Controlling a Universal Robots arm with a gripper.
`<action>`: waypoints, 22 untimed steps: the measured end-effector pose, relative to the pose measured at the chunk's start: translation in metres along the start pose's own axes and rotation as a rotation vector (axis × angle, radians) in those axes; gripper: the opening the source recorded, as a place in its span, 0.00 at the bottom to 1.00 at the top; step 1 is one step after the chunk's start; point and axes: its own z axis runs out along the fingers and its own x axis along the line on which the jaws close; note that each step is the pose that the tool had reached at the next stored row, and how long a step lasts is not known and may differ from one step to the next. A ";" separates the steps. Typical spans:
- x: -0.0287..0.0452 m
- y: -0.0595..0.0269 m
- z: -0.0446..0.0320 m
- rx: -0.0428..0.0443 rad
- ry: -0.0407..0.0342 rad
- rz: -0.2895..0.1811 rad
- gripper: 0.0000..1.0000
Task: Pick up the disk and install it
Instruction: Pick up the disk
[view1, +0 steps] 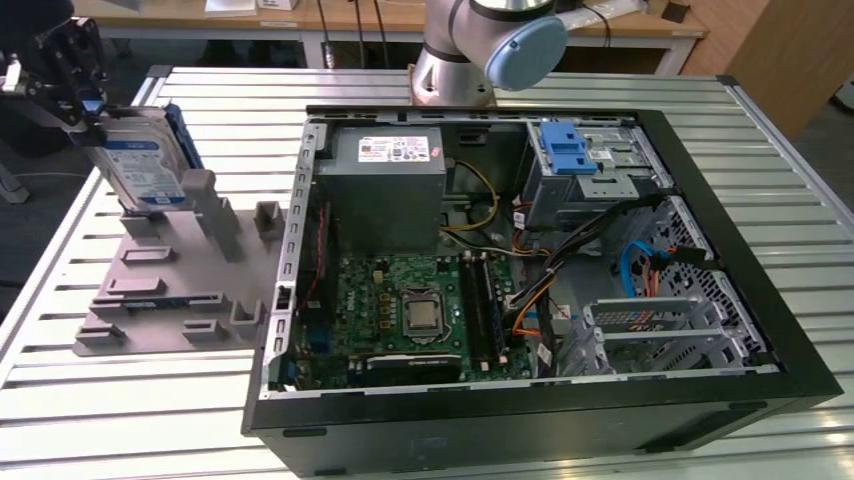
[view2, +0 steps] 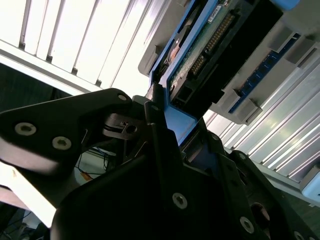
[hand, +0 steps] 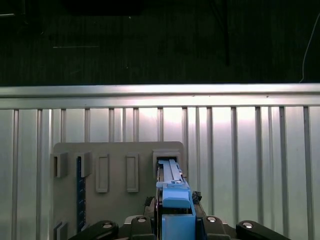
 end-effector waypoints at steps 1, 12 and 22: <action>0.0000 0.0001 -0.0008 -0.0002 0.0001 0.000 0.36; 0.0000 0.0003 -0.0086 -0.0001 0.0000 0.000 0.36; 0.0000 0.0004 -0.0111 -0.0002 0.0001 0.000 0.36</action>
